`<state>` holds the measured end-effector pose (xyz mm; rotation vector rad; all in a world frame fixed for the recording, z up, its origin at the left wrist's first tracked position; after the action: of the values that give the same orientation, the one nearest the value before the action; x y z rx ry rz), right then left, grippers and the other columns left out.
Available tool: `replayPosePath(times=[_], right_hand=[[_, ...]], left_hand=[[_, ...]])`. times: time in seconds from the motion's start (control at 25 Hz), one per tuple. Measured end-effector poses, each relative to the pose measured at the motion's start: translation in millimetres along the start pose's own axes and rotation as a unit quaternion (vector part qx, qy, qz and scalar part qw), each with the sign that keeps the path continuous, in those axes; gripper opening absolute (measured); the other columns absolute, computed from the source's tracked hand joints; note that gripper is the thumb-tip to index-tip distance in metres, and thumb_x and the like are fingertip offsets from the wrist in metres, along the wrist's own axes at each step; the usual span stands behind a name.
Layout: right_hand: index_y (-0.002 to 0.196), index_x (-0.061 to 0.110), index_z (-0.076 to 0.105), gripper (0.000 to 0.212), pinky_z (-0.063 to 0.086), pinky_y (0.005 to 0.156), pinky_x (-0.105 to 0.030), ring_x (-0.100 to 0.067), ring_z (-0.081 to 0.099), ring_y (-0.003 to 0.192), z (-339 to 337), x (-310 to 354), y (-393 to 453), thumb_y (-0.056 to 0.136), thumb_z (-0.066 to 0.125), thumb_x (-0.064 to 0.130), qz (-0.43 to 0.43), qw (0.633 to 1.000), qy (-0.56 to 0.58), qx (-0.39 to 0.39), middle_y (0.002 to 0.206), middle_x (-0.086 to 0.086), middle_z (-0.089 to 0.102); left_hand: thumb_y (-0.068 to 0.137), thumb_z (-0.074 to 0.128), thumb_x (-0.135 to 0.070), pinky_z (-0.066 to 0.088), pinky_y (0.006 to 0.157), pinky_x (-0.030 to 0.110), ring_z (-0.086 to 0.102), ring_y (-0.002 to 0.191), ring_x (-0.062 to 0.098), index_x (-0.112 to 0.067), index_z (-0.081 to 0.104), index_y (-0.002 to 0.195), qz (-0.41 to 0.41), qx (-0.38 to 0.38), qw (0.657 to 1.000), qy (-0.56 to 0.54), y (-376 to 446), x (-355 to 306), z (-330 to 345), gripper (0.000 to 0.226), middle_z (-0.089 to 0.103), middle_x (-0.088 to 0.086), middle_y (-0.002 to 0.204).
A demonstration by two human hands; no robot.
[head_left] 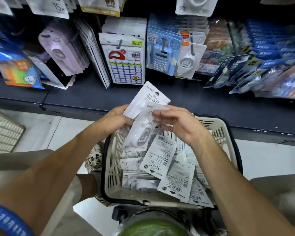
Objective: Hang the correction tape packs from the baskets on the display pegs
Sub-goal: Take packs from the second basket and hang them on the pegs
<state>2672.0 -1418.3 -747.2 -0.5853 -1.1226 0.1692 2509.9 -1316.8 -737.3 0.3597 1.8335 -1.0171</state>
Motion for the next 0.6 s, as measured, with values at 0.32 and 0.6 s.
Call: replayPosePath(times=[0.32,0.6], right_hand=[[0.112,0.004,0.063,0.021,0.052,0.061,-0.033,-0.010,0.055,0.039,-8.6,-31.3,4.3,0.097,0.065,0.018,0.004,0.969,0.077,-0.233,0.056,-0.003,0.069],[0.153,0.044,0.032,0.077,0.021,0.122,-0.050,-0.026,0.019,0.152,-46.3,-115.6,-8.5,0.091,0.069,0.017,0.018,0.711,-0.703,0.021,0.168,0.005,0.016]], left_hand=[[0.064,0.094,-0.018,0.060,0.070,0.027,0.077,0.086,0.012,-0.027,0.072,0.105,-0.026,0.012,0.999,-0.018,-1.7,4.7,21.1,0.048,0.080,-0.007,0.096],[0.066,0.093,-0.018,0.053,0.054,0.019,0.073,0.069,0.000,-0.029,0.069,0.106,-0.042,-0.103,0.994,0.015,0.6,7.3,-14.9,0.048,0.078,-0.018,0.083]])
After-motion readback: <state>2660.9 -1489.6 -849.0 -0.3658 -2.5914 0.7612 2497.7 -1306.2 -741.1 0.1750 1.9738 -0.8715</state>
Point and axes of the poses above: each hand's wrist, its own y-axis towards the middle knuckle, its own z-axis out of the palm, x = y × z, the point moved 8 cm from there along y, towards the middle knuckle
